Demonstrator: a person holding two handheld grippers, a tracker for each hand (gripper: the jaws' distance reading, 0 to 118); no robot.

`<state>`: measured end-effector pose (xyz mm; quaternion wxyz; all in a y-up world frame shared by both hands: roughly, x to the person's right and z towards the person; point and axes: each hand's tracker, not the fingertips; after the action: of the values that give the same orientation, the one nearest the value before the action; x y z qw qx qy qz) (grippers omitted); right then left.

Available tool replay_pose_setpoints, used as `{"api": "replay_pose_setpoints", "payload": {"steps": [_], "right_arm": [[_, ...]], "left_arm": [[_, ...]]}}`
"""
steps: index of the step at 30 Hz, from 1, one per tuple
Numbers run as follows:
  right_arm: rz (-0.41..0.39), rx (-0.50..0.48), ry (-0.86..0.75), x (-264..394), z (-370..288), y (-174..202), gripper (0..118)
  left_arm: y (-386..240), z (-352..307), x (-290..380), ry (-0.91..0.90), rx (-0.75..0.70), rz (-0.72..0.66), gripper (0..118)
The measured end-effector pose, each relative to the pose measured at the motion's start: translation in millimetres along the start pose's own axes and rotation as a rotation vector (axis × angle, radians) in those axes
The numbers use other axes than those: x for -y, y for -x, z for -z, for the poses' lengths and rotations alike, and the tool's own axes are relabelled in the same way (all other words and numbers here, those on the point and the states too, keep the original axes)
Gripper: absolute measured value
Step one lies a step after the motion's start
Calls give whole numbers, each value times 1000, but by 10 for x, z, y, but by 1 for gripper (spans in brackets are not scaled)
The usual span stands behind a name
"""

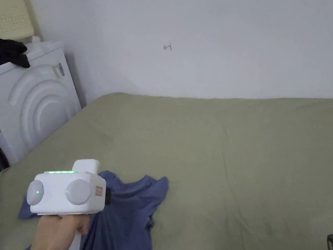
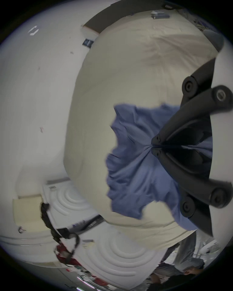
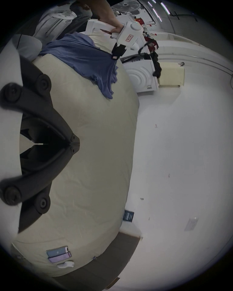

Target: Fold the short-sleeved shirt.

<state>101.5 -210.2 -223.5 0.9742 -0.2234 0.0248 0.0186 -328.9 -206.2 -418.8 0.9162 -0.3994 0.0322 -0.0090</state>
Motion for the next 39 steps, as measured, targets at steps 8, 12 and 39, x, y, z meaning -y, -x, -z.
{"api": "replay_pose_setpoints", "payload": {"steps": [8,12,39], "right_arm": [[67,119,-26,71,-566,-554,2],[87,174,-29,122,-717,-775,2],[171,270,78,484,-592,-1338,2]], "left_arm": [[-1453,-682,-599,-173,232,143,0],[-2323,-881,-699,-200,377,211,0],[-3521,-295,584,-38,551,241,117]]}}
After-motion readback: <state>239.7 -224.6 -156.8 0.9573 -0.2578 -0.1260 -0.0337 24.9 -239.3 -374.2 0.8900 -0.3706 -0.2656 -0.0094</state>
